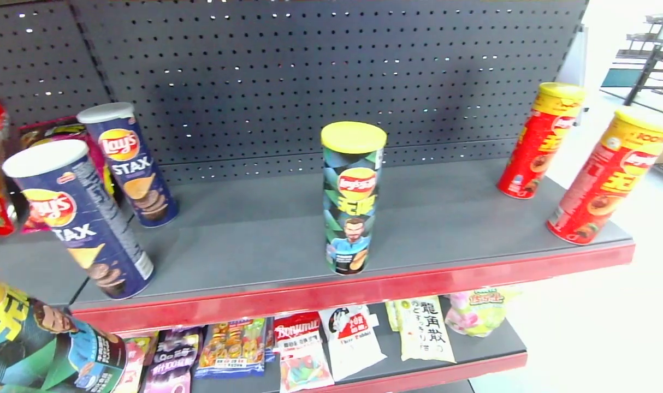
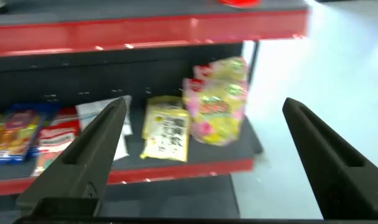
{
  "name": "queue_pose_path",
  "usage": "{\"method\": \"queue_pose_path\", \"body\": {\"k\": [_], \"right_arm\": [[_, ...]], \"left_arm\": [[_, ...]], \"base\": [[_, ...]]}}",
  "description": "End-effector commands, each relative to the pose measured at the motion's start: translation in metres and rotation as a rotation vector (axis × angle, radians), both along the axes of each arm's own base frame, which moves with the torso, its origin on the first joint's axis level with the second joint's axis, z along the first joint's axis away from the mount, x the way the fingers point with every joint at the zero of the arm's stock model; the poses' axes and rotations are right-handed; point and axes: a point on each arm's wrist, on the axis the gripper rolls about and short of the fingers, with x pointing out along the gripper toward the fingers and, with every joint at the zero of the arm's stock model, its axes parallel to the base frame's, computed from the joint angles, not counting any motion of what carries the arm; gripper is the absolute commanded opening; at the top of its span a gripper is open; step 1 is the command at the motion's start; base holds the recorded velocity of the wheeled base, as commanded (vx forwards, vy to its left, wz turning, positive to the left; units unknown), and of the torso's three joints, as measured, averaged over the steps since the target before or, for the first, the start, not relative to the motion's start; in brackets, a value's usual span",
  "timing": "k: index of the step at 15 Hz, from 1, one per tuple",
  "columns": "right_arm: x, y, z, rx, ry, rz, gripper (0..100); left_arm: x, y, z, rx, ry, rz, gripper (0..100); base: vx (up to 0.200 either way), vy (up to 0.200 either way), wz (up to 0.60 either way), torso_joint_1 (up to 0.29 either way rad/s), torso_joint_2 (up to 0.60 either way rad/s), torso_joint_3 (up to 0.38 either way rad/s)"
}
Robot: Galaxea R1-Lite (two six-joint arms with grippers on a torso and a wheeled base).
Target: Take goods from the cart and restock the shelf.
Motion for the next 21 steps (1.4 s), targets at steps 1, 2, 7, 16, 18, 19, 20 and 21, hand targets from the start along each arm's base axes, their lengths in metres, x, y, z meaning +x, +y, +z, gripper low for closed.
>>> {"method": "queue_pose_path", "body": {"k": [1, 2, 7, 16, 18, 19, 20, 21], "right_arm": [[0.000, 0.000, 0.000, 0.000, 0.000, 0.000, 100], [0.000, 0.000, 0.000, 0.003, -0.001, 0.000, 100], [0.000, 0.000, 0.000, 0.006, -0.001, 0.000, 100], [0.000, 0.000, 0.000, 0.006, -0.001, 0.000, 100], [0.000, 0.000, 0.000, 0.006, -0.001, 0.000, 100], [0.000, 0.000, 0.000, 0.006, -0.001, 0.000, 100], [0.000, 0.000, 0.000, 0.006, -0.001, 0.000, 100], [0.000, 0.000, 0.000, 0.006, -0.001, 0.000, 100]], "left_arm": [[0.009, 0.000, 0.002, 0.001, 0.023, 0.000, 0], [0.017, 0.000, 0.005, 0.001, 0.029, -0.006, 0], [0.064, -0.002, 0.022, 0.001, 0.064, -0.089, 0], [0.191, -0.041, 0.046, 0.006, 0.128, -0.323, 0], [0.214, -0.052, 0.045, 0.013, 0.144, -0.348, 0], [0.231, -0.056, 0.041, 0.015, 0.154, -0.348, 0], [0.248, -0.060, 0.041, 0.015, 0.129, -0.346, 0], [0.261, -0.064, 0.042, 0.014, 0.104, -0.350, 0]], "base": [[0.000, 0.000, -0.60, -0.002, 0.01, 0.002], [0.000, 0.000, 0.00, 0.000, 0.00, 0.000], [0.000, 0.000, 0.00, 0.000, 0.00, 0.000], [0.000, 0.000, 0.00, 0.000, 0.00, 0.000], [0.000, 0.000, 0.00, 0.000, 0.00, 0.000], [0.000, 0.000, 0.00, 0.000, 0.00, 0.000], [0.000, 0.000, 0.00, 0.000, 0.00, 0.000], [0.000, 0.000, 0.00, 0.000, 0.00, 0.000]]}}
